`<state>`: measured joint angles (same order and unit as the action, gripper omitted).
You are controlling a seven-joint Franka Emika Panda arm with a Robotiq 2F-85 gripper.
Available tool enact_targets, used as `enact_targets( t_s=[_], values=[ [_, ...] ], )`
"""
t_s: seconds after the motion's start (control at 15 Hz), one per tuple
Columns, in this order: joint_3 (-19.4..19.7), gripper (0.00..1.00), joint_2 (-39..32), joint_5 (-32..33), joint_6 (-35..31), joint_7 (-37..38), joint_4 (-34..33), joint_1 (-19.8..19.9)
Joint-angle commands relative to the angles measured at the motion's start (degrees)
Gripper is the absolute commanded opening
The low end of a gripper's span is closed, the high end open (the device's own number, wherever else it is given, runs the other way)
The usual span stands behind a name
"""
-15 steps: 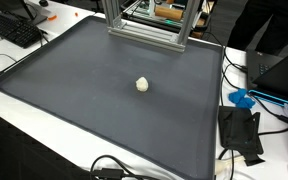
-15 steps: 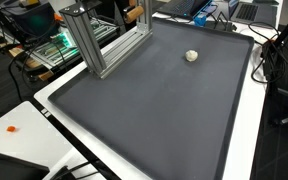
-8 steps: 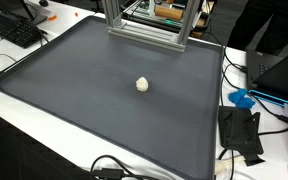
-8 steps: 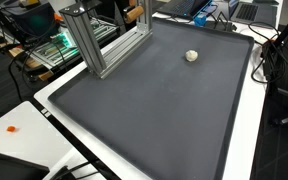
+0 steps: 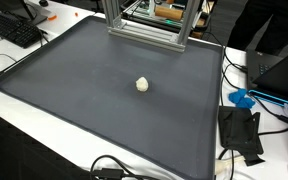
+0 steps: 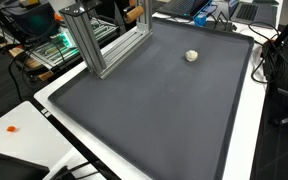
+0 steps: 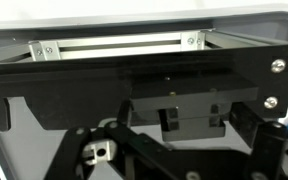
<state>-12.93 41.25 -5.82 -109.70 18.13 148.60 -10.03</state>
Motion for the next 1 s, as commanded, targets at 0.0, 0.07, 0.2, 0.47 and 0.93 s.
enact_targets(
  t_s=[0.0, 0.07, 0.2, 0.47, 0.93],
  values=[
    [-0.3, 1.0, 2.4, -1.7, -1.9, -0.3, 2.7, -0.2],
    [-0.3, 1.0, 2.4, -1.8, -2.3, -0.5, 2.9, -0.2],
    [-0.4, 1.0, 2.2, -1.5, -3.3, -1.0, 3.2, -0.3],
    [-0.4, 1.0, 1.7, -1.0, -4.2, -2.6, 3.6, -0.7],
    [-0.2, 1.0, 1.2, -0.7, -4.9, -7.1, 3.4, -1.5]
  ],
)
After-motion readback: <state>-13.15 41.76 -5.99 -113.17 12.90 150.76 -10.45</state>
